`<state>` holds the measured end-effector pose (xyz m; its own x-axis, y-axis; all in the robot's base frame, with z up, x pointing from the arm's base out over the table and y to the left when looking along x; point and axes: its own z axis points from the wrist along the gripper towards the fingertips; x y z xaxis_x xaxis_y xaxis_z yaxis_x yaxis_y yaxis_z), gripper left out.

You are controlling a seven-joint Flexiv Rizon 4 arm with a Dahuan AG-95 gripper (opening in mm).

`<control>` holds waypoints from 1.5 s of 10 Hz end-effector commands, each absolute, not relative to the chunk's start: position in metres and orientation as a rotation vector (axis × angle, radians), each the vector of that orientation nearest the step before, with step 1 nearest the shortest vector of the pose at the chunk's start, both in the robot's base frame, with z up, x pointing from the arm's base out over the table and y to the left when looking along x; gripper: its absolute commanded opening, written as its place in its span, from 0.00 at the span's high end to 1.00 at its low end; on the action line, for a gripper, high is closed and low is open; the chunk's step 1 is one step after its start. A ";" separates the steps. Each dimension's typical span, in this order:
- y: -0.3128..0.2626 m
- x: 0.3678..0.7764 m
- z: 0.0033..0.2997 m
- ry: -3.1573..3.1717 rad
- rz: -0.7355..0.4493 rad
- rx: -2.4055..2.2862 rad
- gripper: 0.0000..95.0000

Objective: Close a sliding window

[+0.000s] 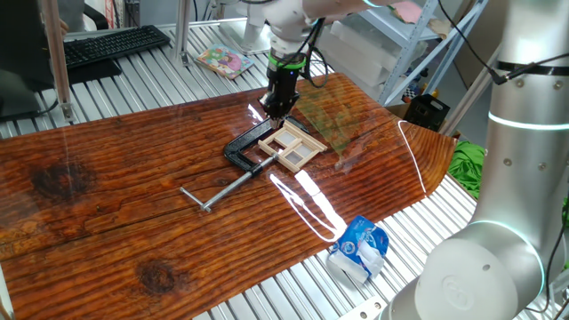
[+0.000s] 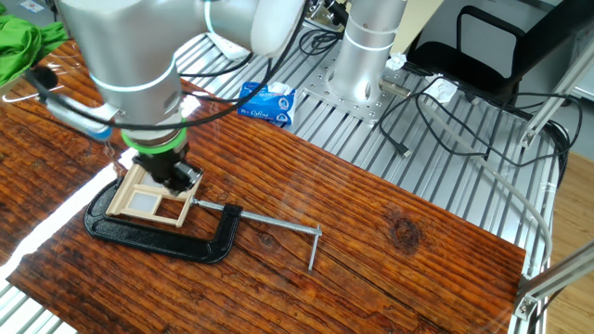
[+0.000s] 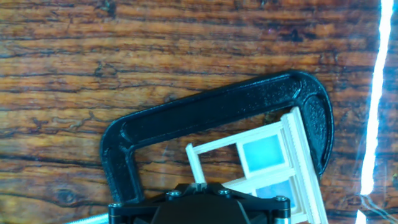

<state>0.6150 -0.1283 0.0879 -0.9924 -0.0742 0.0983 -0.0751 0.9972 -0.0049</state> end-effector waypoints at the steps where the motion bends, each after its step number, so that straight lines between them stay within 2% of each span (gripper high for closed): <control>1: -0.134 0.627 0.082 -3.041 0.011 0.133 1.00; 7: -0.167 0.658 0.060 -3.062 -0.023 0.230 1.00; 15: -0.185 0.672 0.045 -3.076 -0.031 0.276 1.00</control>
<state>0.6758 -0.1855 0.0435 -0.9825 -0.1788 0.0527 -0.1775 0.9837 0.0278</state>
